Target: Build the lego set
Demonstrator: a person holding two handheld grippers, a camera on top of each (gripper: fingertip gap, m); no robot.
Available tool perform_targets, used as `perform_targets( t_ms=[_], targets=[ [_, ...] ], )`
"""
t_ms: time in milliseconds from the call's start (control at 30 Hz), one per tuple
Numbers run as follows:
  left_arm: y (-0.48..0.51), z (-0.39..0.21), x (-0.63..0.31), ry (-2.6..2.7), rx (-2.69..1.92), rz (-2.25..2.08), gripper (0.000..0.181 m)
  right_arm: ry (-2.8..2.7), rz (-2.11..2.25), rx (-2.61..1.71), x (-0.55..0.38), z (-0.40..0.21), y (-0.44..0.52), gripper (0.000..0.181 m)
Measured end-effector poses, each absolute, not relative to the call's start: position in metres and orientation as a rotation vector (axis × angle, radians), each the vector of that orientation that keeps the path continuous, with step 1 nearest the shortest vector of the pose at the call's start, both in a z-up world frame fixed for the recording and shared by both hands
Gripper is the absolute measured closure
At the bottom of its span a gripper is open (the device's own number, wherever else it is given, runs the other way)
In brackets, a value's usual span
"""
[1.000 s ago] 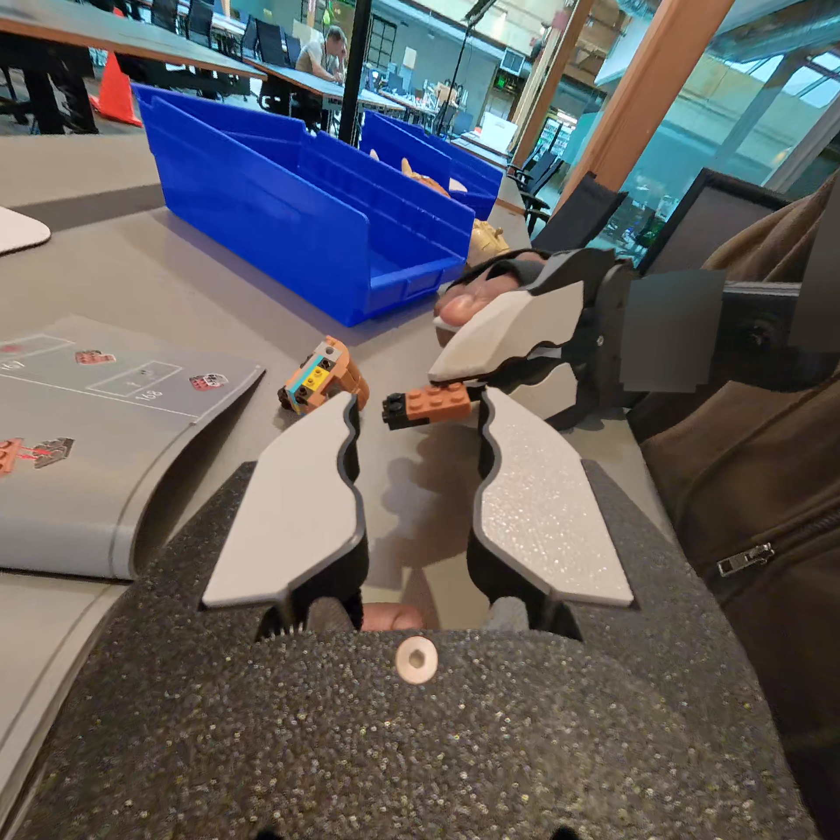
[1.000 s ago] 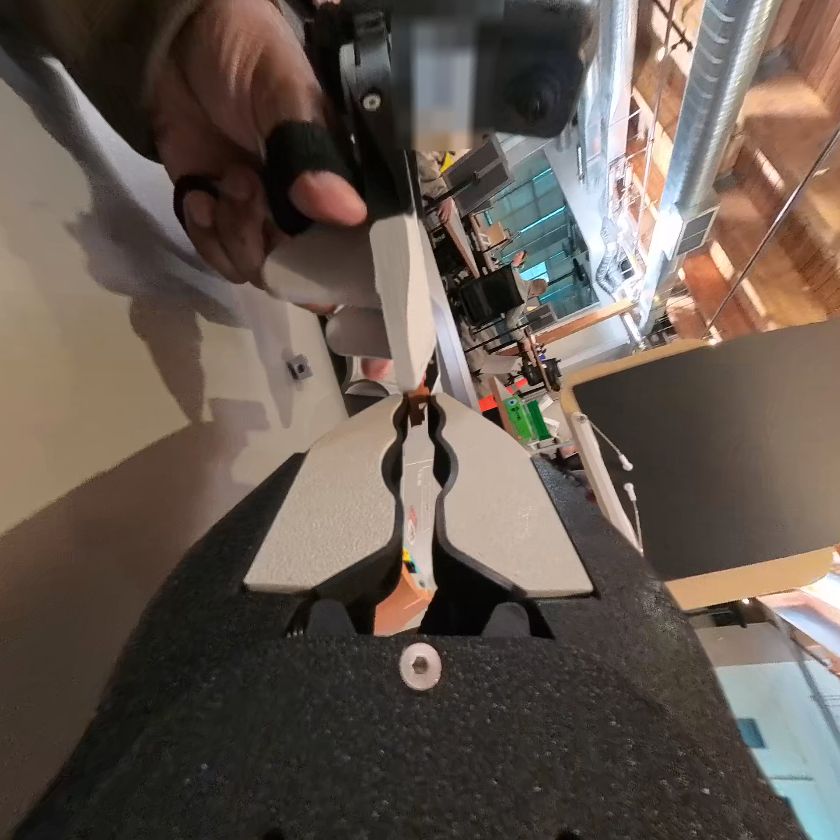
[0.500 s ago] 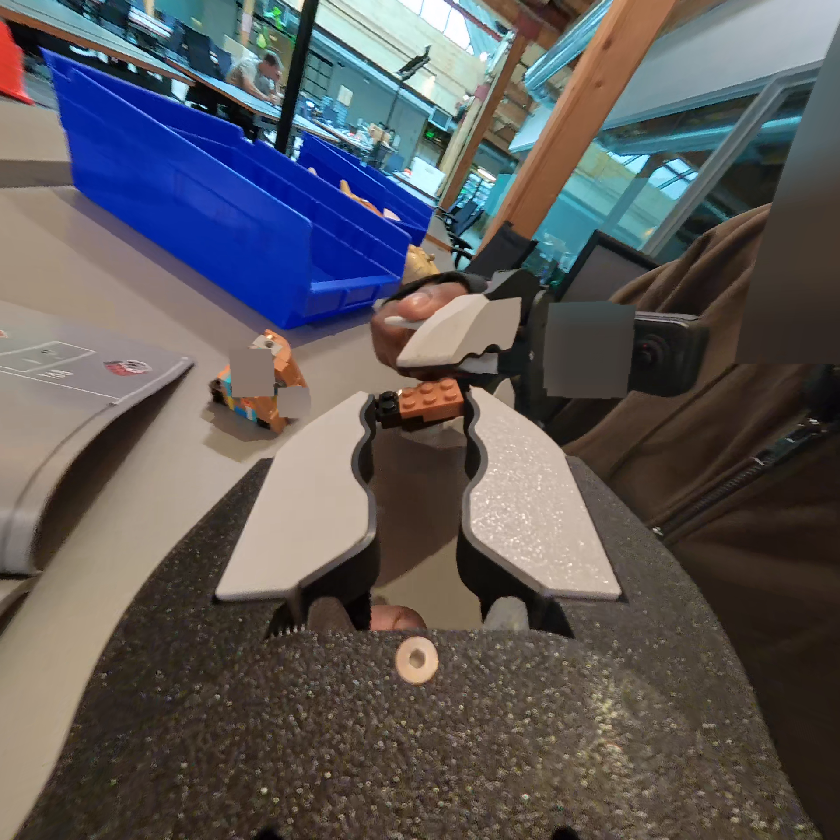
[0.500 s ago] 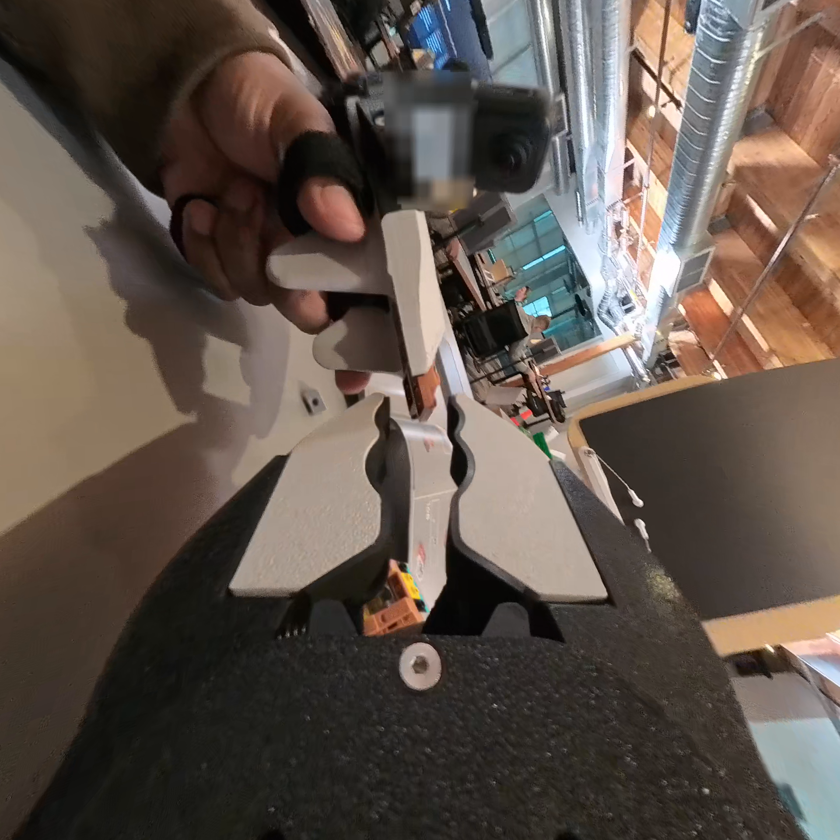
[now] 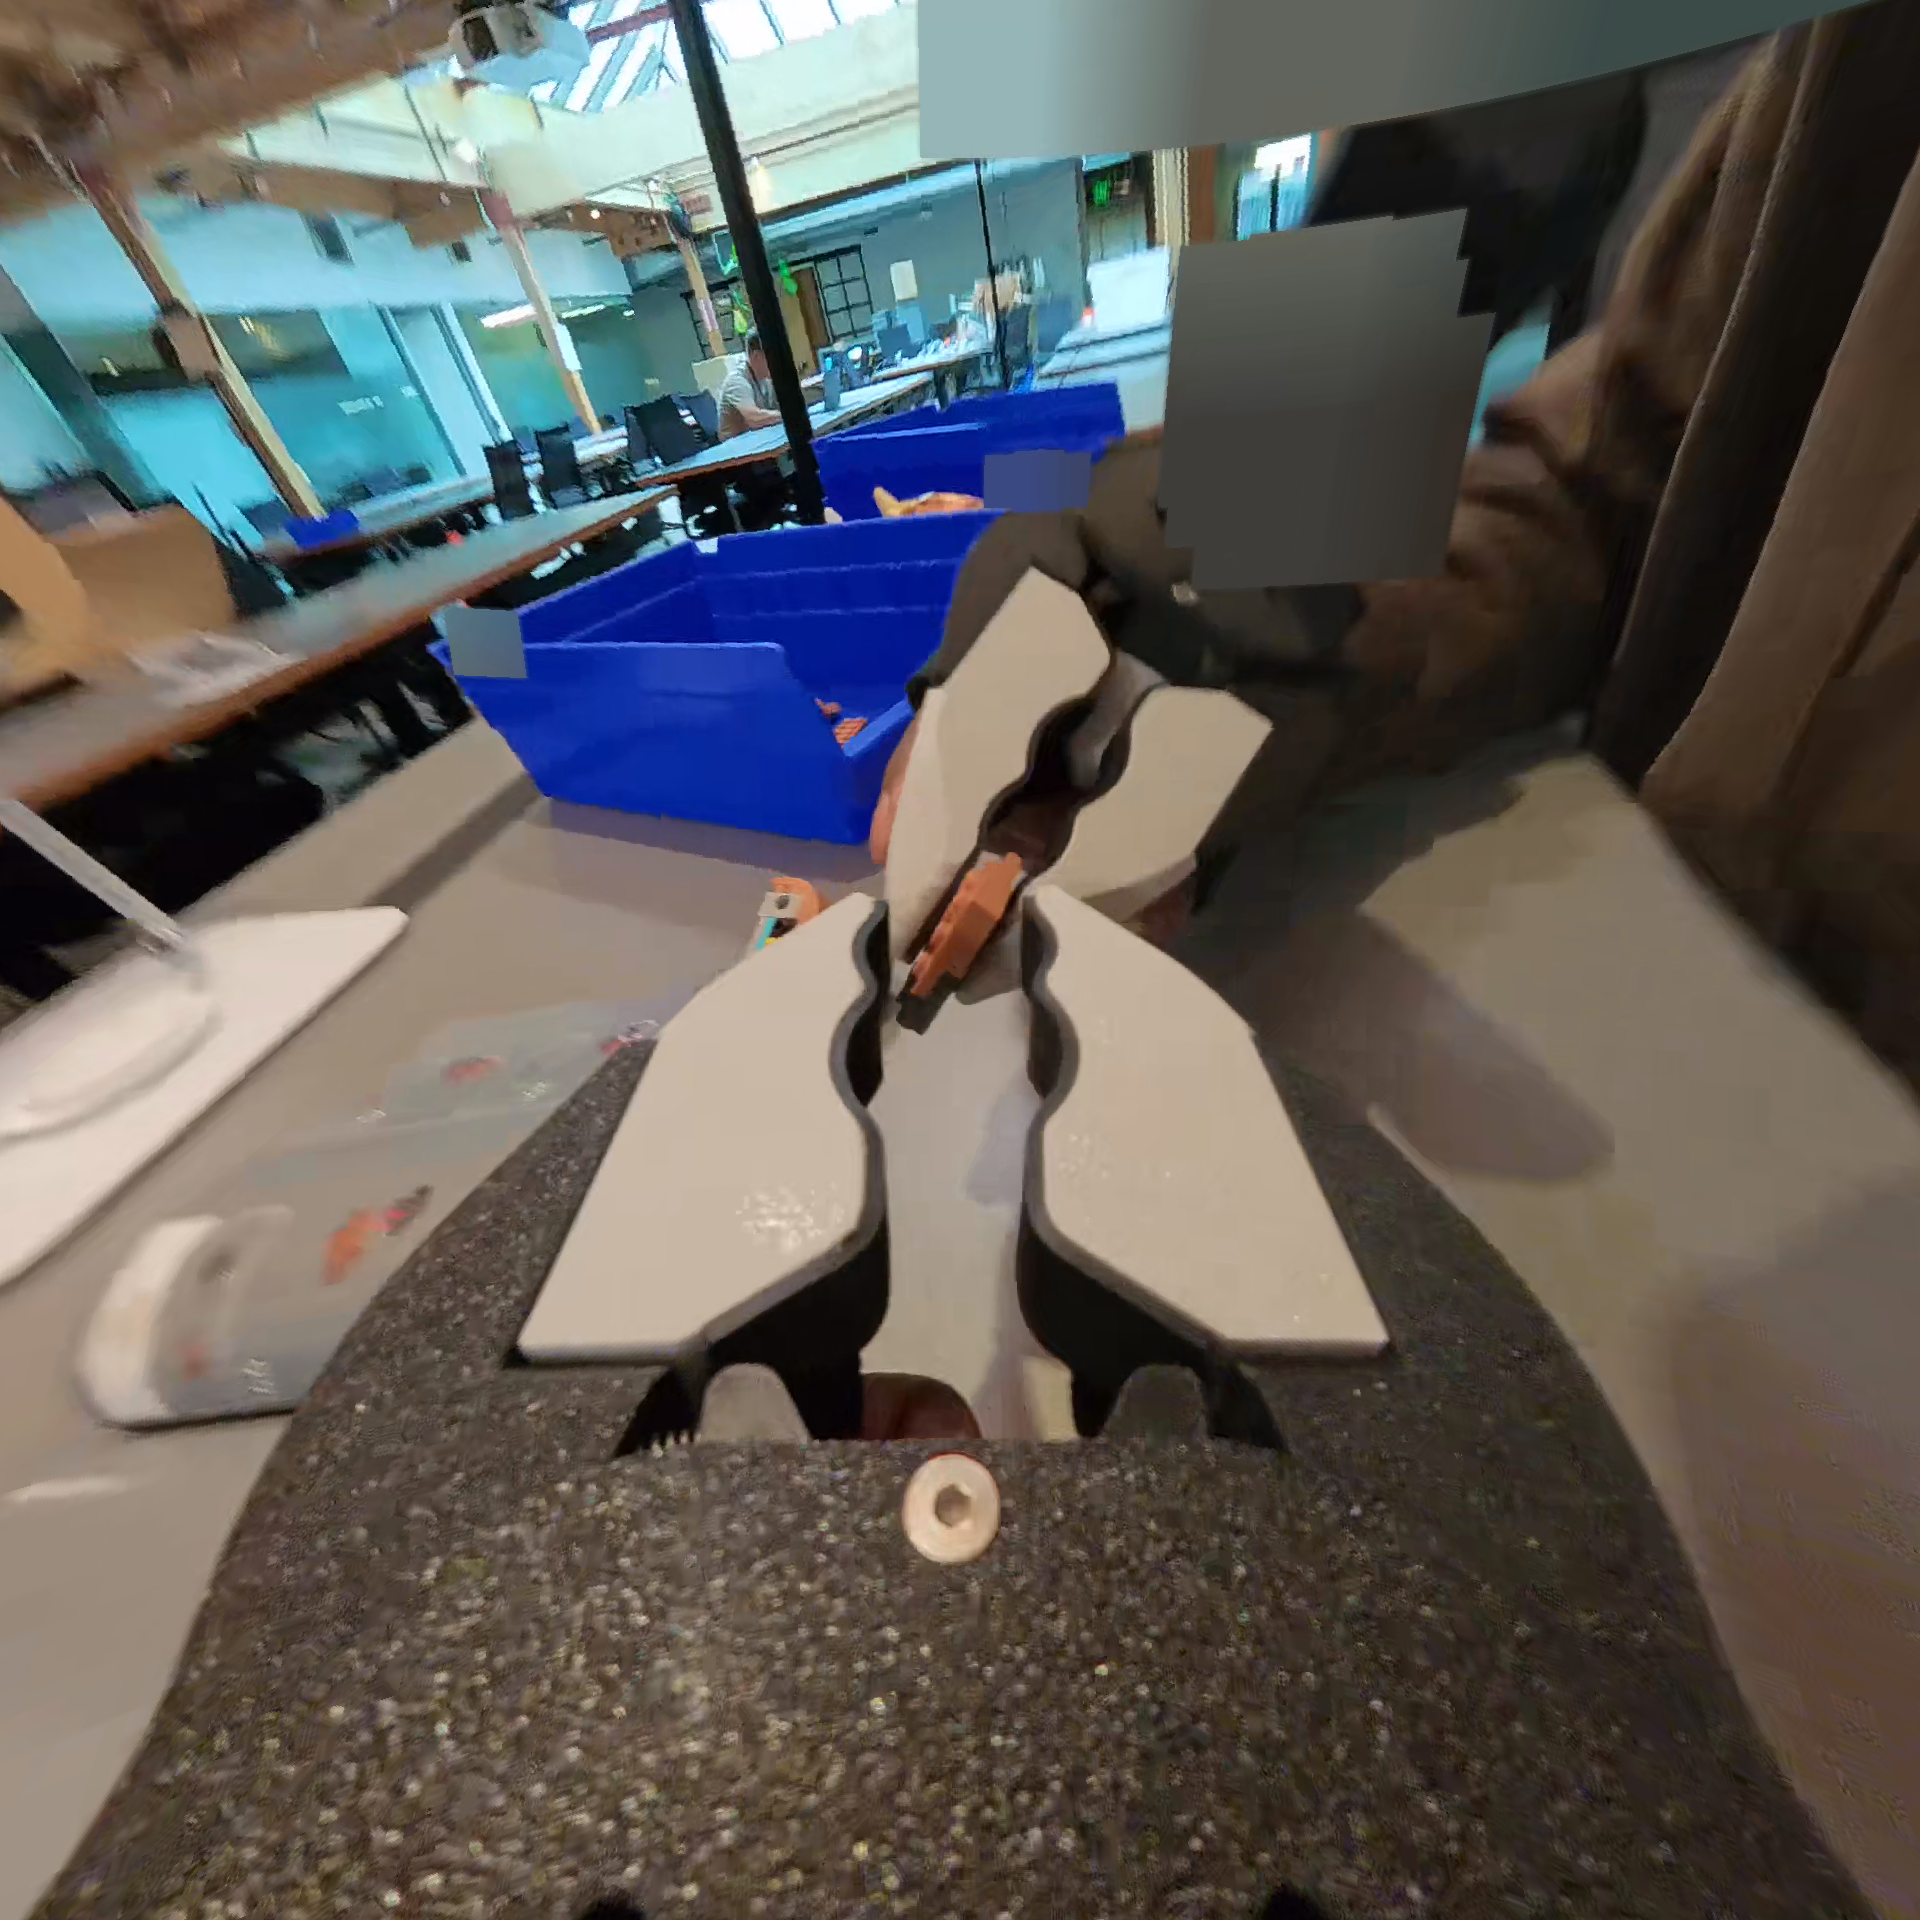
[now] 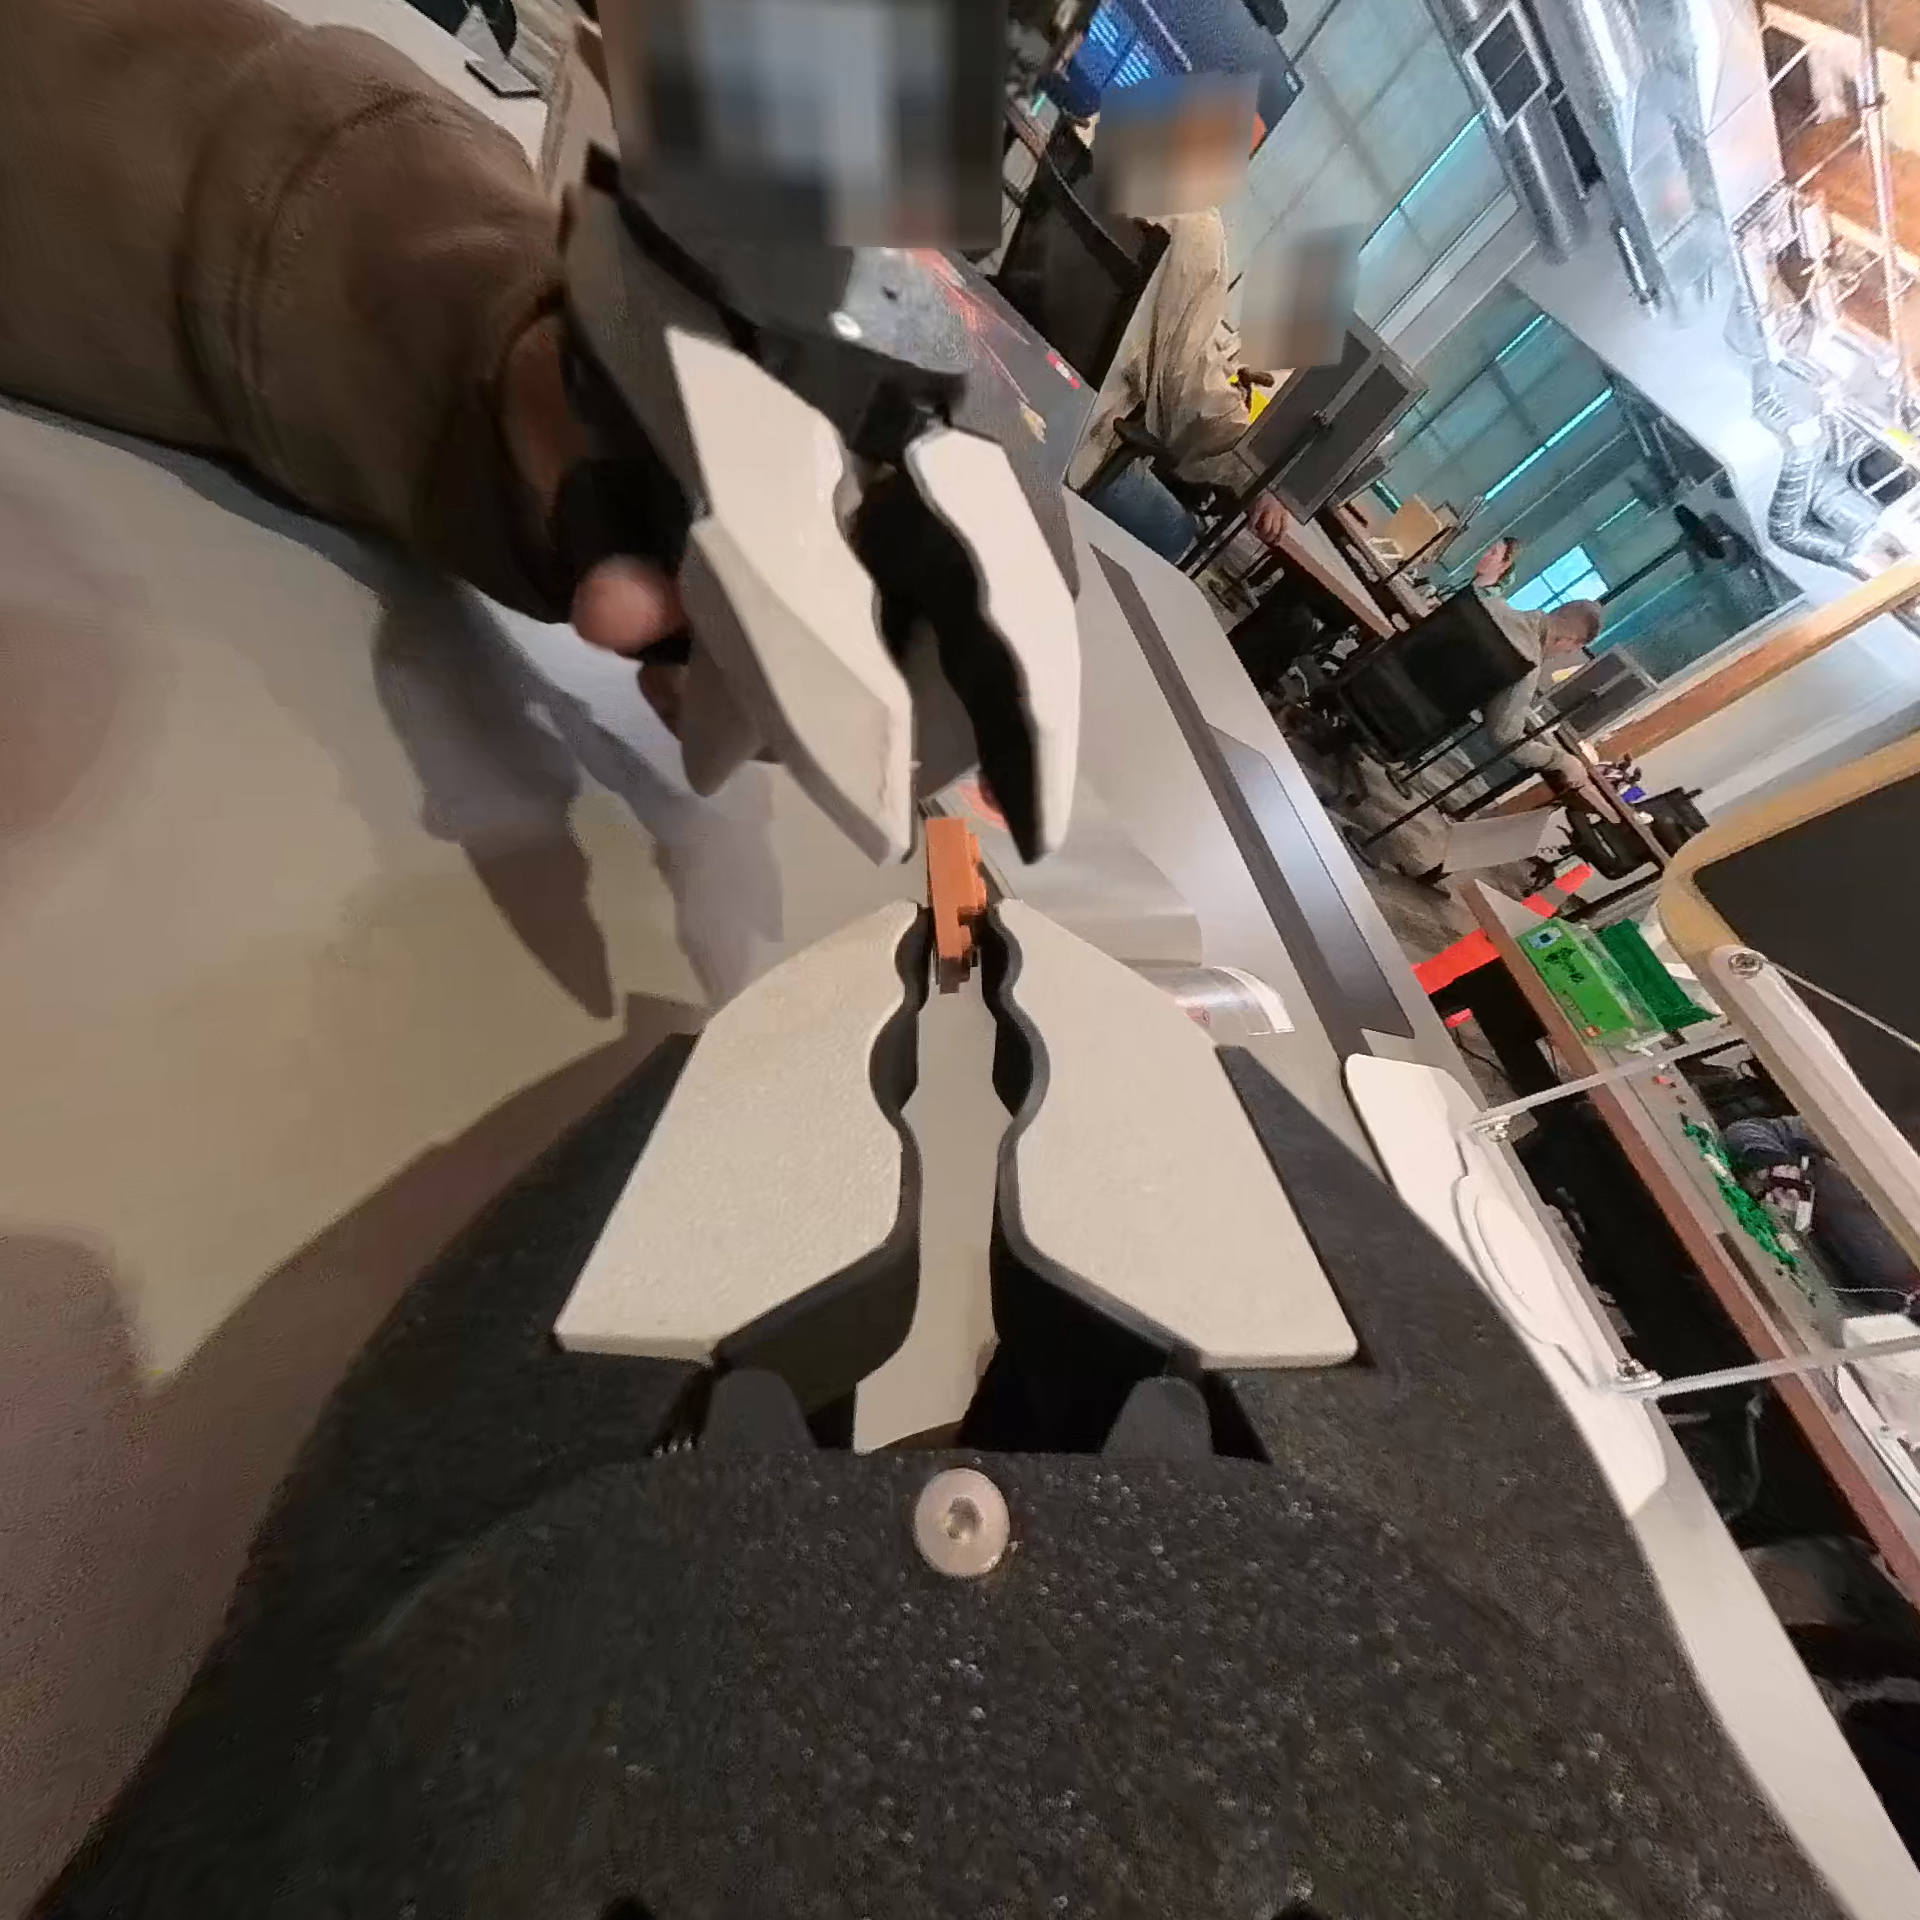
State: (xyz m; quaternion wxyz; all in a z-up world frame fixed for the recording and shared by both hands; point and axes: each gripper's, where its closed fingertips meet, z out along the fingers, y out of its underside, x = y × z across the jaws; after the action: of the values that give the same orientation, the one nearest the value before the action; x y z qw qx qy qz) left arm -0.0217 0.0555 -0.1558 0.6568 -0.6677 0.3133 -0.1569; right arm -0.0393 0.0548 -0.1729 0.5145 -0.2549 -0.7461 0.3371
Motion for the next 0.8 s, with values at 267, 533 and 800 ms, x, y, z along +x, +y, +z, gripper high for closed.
perform_targets(
  t_ms=[267,533,800],
  targets=[
    [0.056,-0.164,-0.019,0.870,-1.447,-0.070,0.173,-1.832,0.838,-0.636,-0.037,-0.178,0.054,0.171],
    [0.045,-0.164,-0.052,0.829,-1.466,0.012,0.173,-2.005,0.816,-0.810,-0.046,-0.202,0.071,0.165],
    [0.036,-0.162,-0.111,0.695,-1.569,0.334,0.173,-2.087,0.756,-1.360,-0.082,-0.238,0.070,0.151]
  ],
)
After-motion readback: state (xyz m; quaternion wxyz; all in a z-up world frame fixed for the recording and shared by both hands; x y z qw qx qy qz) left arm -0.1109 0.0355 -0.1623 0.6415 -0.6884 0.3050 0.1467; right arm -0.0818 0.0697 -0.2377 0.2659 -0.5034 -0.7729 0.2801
